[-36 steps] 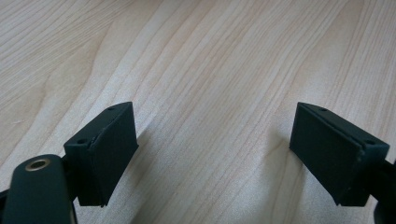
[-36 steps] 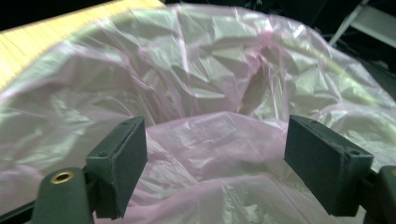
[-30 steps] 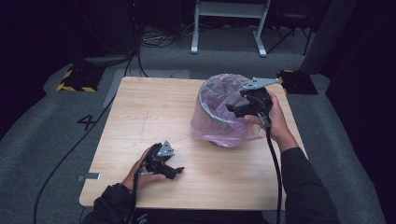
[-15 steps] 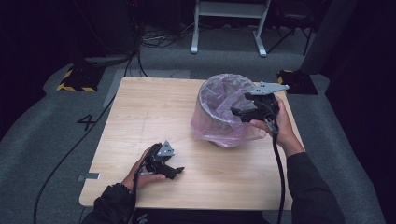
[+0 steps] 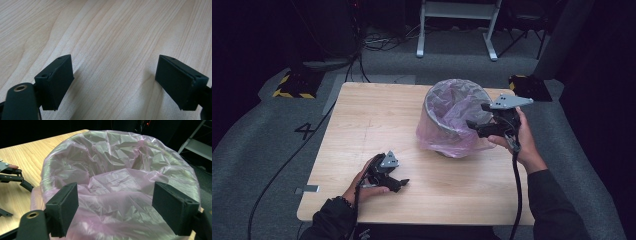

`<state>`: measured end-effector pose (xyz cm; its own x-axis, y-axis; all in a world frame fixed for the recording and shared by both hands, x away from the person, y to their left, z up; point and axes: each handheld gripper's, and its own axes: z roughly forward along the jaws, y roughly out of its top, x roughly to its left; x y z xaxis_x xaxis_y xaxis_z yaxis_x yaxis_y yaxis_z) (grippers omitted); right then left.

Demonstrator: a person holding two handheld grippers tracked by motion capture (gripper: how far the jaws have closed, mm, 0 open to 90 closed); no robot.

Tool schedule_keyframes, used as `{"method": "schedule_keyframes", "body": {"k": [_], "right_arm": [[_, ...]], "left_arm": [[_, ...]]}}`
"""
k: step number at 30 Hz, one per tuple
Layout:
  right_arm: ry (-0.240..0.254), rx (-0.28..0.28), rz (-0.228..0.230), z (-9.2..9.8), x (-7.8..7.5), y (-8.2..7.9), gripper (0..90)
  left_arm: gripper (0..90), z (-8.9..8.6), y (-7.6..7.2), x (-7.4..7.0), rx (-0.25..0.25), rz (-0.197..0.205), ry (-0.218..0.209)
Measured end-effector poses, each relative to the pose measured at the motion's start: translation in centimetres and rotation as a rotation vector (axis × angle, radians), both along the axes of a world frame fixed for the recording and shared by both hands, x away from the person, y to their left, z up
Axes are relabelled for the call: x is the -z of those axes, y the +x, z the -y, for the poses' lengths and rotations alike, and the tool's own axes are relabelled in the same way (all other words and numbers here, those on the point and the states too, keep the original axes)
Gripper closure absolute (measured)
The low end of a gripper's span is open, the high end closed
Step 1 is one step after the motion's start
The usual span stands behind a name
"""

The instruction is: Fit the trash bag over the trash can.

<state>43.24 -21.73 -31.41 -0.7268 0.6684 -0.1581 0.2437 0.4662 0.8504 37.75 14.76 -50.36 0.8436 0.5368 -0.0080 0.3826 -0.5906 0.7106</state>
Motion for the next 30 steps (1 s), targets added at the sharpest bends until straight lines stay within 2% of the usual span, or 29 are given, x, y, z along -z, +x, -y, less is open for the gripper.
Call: {"method": "schedule_keyframes", "body": {"k": [15, 19, 30], "right_arm": [[-0.030, -0.022, 0.003, 1.2, 0.5, -2.5, 21.0], [-0.032, -0.023, 0.019, 1.6, 0.7, -3.3, 21.5], [-0.073, -0.023, 0.016, 2.3, 2.1, -4.8, 21.4]], "left_arm": [[14.3, 0.0, 0.0, 0.0, -0.001, -0.001, 0.001], [14.3, 0.0, 0.0, 0.0, -0.001, -0.001, 0.000], [14.2, 0.0, 0.0, 0.0, -0.001, -0.002, 0.000]]}}
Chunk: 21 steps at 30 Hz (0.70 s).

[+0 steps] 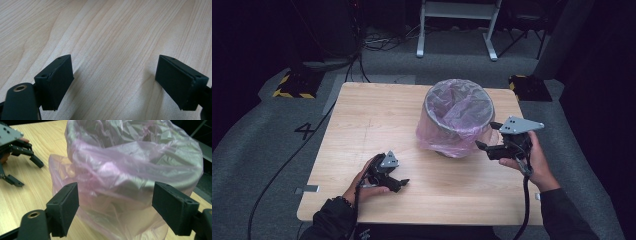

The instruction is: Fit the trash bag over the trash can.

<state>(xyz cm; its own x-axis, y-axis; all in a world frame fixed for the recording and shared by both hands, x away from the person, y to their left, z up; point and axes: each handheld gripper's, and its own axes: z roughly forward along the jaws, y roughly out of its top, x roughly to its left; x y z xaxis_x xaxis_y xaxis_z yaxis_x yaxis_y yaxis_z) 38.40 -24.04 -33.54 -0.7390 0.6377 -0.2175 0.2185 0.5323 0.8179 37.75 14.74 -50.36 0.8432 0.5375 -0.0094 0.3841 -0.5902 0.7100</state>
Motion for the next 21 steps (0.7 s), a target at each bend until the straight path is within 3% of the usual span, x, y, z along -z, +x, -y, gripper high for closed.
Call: {"method": "schedule_keyframes", "body": {"k": [21], "right_arm": [[-0.099, 0.012, -0.046, 2.0, 5.1, -2.0, 21.1]], "left_arm": [[14.3, 0.0, 0.0, 0.0, -0.001, 0.000, 0.000]]}}
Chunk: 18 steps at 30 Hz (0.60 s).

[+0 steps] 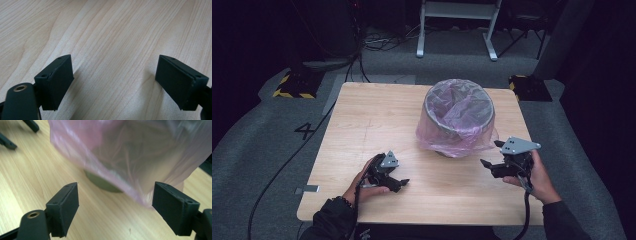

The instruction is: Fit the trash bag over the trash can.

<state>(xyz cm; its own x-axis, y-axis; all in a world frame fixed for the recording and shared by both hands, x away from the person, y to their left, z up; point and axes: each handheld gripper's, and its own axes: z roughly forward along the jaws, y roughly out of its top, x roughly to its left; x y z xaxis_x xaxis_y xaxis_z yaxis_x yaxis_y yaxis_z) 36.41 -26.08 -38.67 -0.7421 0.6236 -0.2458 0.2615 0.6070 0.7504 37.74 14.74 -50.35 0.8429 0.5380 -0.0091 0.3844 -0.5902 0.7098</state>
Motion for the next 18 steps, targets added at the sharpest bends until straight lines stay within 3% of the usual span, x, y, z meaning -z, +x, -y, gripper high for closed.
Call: {"method": "schedule_keyframes", "body": {"k": [18], "right_arm": [[-0.090, 0.070, -0.109, 2.6, 6.7, -0.8, 20.0]], "left_arm": [[14.1, 0.0, 0.0, 0.0, -0.002, -0.001, -0.002]]}}
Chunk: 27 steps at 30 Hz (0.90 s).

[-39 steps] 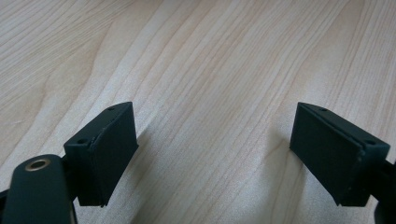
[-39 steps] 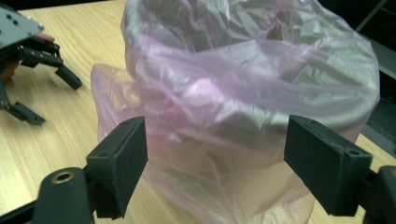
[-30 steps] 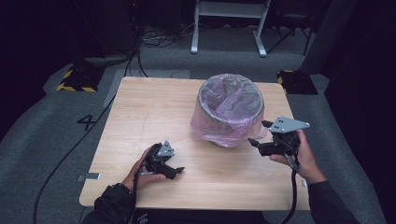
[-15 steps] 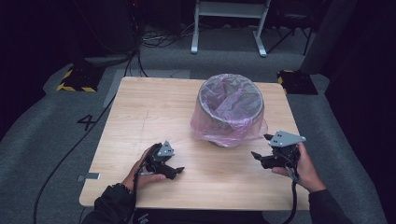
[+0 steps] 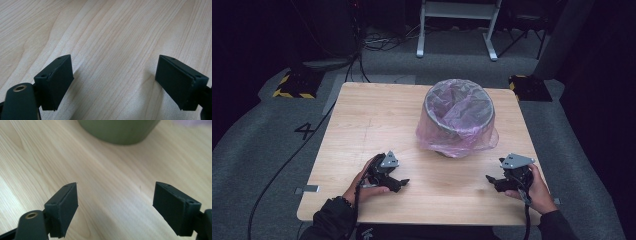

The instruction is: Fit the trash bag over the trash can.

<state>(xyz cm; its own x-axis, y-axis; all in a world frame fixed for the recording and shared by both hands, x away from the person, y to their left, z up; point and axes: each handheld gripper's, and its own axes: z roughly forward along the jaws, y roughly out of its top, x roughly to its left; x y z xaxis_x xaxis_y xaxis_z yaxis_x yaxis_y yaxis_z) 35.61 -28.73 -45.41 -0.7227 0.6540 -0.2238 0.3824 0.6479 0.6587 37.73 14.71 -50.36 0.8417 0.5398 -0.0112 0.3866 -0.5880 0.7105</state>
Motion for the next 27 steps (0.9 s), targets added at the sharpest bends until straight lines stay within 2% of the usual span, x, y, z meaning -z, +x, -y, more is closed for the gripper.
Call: {"method": "schedule_keyframes", "body": {"k": [9, 15, 20, 27], "right_arm": [[0.018, 0.026, -0.034, 1.4, 2.1, -0.5, 19.5], [0.063, 0.045, -0.063, 2.6, 3.7, -0.9, 18.7], [0.119, 0.093, -0.063, 3.8, 4.1, -1.4, 18.0], [0.216, 0.148, -0.089, 5.5, 4.8, -2.2, 16.5]], "left_arm": [[14.2, 0.0, 0.0, 0.0, -0.001, 0.000, 0.000], [14.2, -0.1, -0.1, 0.0, -0.004, 0.000, 0.002], [14.1, 0.0, -0.1, 0.0, -0.001, 0.001, 0.001], [14.0, 0.0, 0.0, 0.0, 0.001, 0.000, -0.001]]}}
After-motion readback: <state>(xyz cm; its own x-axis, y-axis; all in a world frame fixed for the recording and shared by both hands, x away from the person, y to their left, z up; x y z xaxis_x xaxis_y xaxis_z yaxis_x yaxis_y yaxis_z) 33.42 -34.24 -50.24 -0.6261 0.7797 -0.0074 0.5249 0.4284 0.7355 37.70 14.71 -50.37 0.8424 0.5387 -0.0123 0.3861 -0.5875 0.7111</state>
